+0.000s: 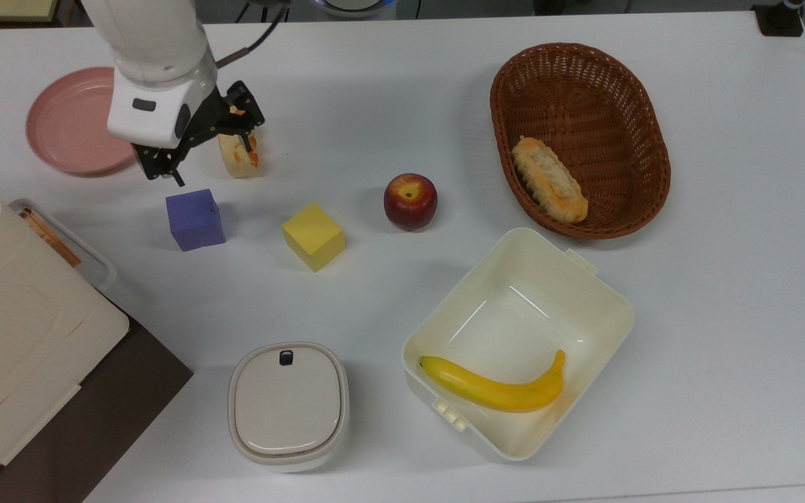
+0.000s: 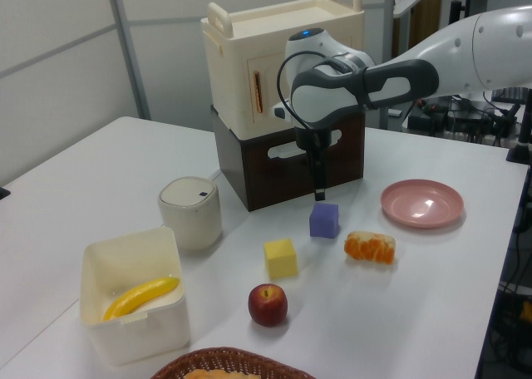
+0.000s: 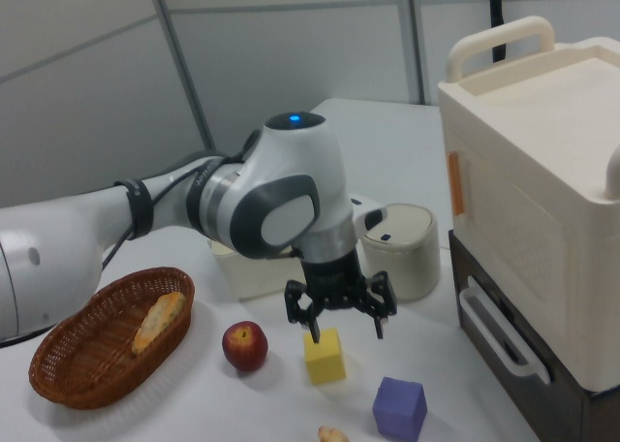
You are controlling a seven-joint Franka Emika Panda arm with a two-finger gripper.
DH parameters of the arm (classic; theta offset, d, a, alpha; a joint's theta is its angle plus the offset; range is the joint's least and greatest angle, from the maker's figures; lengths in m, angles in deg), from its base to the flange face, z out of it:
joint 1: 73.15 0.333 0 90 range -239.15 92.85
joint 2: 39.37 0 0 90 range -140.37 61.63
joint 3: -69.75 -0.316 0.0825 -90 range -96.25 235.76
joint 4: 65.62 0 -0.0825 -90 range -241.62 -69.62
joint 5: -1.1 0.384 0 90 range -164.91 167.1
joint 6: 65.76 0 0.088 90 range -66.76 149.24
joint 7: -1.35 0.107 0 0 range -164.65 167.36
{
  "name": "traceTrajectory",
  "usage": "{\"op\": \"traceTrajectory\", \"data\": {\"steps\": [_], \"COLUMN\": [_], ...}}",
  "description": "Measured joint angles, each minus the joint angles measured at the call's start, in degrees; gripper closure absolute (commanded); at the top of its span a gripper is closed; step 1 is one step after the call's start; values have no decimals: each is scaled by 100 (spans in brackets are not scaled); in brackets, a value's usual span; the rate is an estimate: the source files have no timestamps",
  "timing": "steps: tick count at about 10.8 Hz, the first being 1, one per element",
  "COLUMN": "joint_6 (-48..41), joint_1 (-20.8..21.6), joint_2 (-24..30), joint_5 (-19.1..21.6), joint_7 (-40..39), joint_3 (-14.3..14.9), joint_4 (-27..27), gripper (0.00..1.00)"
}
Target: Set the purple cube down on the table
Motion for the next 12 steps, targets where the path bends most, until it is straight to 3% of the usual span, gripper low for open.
{"op": "traceTrajectory", "data": {"steps": [5, 8, 9, 11, 12], "joint_6": [-1073, -1192, -1248, -1271, -1271], "joint_1": [668, 1070, 1428, 2333, 2574], "joint_2": [55, 259, 307, 325, 324], "joint_5": [4, 4, 4, 4, 6], "joint_7": [2701, 3903, 4085, 4287, 4300], "joint_3": [-28, 62, 337, 1211, 1518], "joint_4": [784, 840, 840, 840, 840], "gripper": [0, 0, 0, 0, 0]}}
